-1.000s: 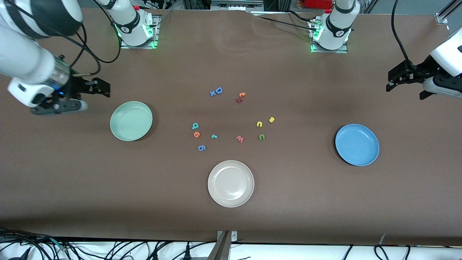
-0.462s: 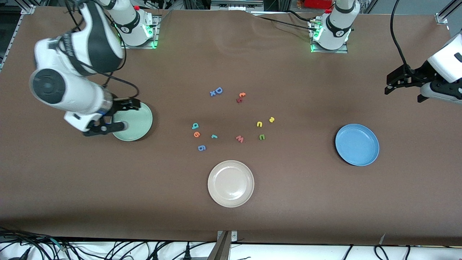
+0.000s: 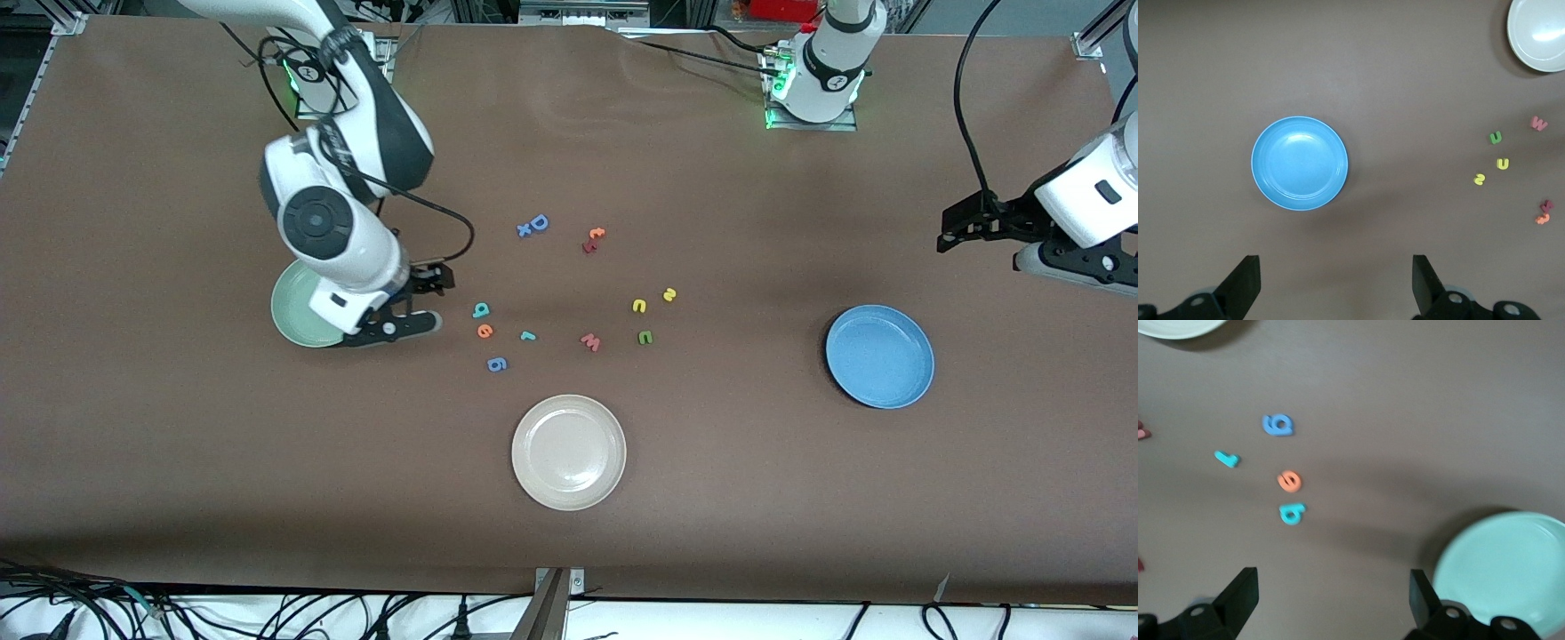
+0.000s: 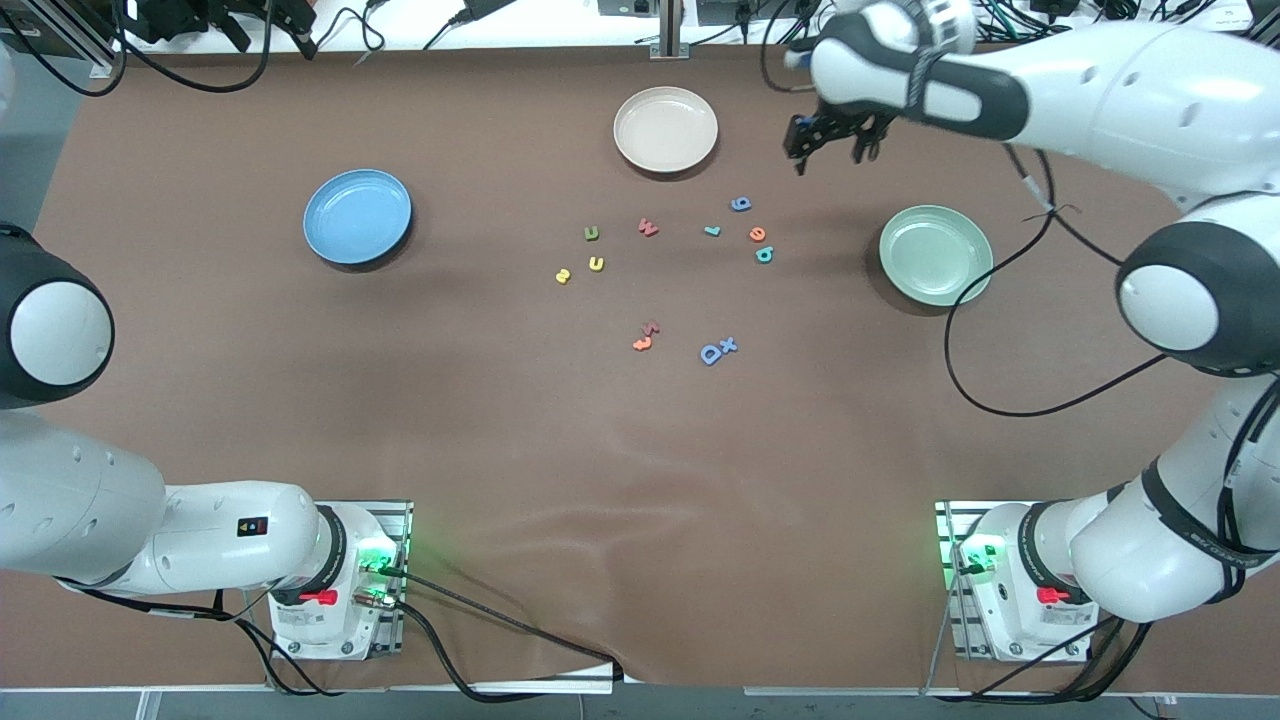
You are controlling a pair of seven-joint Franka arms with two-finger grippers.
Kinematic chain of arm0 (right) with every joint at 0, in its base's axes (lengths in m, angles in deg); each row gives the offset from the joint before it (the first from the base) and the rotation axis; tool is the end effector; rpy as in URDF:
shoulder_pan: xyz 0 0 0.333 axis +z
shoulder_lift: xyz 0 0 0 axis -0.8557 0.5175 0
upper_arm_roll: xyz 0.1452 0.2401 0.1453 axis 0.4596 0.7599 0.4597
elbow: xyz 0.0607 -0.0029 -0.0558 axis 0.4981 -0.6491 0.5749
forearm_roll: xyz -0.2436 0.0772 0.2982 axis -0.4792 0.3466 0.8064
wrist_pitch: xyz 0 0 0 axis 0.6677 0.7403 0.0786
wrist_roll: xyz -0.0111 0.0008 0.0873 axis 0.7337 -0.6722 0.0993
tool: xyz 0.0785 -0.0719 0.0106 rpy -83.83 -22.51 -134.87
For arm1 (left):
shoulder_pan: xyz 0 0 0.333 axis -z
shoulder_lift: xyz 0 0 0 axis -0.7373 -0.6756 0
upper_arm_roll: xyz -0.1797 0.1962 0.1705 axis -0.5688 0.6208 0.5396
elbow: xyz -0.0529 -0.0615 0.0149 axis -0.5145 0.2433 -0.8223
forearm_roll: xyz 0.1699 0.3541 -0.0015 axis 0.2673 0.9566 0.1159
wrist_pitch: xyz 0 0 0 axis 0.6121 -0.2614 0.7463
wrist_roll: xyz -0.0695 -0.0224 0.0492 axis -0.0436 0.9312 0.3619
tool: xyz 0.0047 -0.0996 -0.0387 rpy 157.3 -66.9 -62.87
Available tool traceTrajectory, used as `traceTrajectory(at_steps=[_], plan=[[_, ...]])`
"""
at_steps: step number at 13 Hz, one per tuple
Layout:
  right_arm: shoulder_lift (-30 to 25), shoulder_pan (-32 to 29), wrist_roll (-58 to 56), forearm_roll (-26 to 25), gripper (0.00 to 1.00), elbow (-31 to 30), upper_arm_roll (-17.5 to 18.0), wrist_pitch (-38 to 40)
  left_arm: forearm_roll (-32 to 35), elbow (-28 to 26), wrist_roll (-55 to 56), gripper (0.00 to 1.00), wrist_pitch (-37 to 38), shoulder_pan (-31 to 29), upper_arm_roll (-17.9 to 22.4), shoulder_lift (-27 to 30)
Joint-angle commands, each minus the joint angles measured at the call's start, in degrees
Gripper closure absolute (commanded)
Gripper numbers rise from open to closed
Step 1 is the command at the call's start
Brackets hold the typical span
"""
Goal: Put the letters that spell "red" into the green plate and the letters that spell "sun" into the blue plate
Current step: 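Move the right gripper over the orange letter while the left gripper advances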
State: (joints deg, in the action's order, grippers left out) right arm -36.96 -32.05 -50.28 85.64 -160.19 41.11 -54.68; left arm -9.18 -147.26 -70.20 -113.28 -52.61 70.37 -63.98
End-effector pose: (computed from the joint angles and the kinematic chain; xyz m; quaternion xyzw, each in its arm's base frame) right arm 0.5855 0.3063 0.3441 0.9909 0.1236 -0.0536 0.0037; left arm 0.5875 -0.0211 0.5797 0.9956 -0.0843 -0.0316 0.0264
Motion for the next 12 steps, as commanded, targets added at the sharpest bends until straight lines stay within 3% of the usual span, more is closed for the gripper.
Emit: traceTrajectory(at_steps=[1, 6, 10, 12], plan=[[3.06, 2.91, 3.59, 0.22, 0.0, -0.11, -0.32, -4.17, 0.78, 1.41, 6.16, 0.0, 0.71, 0.46, -0.43, -2.68], [8.16, 5.55, 5.28, 0.13, 0.01, -1.43, -0.32, -17.96, -1.84, 1.5, 7.14, 0.0, 0.8, 2.21, -1.31, -7.69], [10.79, 5.12, 4.31, 0.04, 0.02, -1.95, -0.41, -18.42, -5.02, 0.97, 6.62, 0.0, -0.86, 2.65, -1.13, -9.54], [11.24, 5.2, 4.31, 0.22, 0.14, -2.66, -0.41, -18.42, -5.1, -0.26, 6.18, 0.0, -2.79, 2.65, -1.13, -10.68]])
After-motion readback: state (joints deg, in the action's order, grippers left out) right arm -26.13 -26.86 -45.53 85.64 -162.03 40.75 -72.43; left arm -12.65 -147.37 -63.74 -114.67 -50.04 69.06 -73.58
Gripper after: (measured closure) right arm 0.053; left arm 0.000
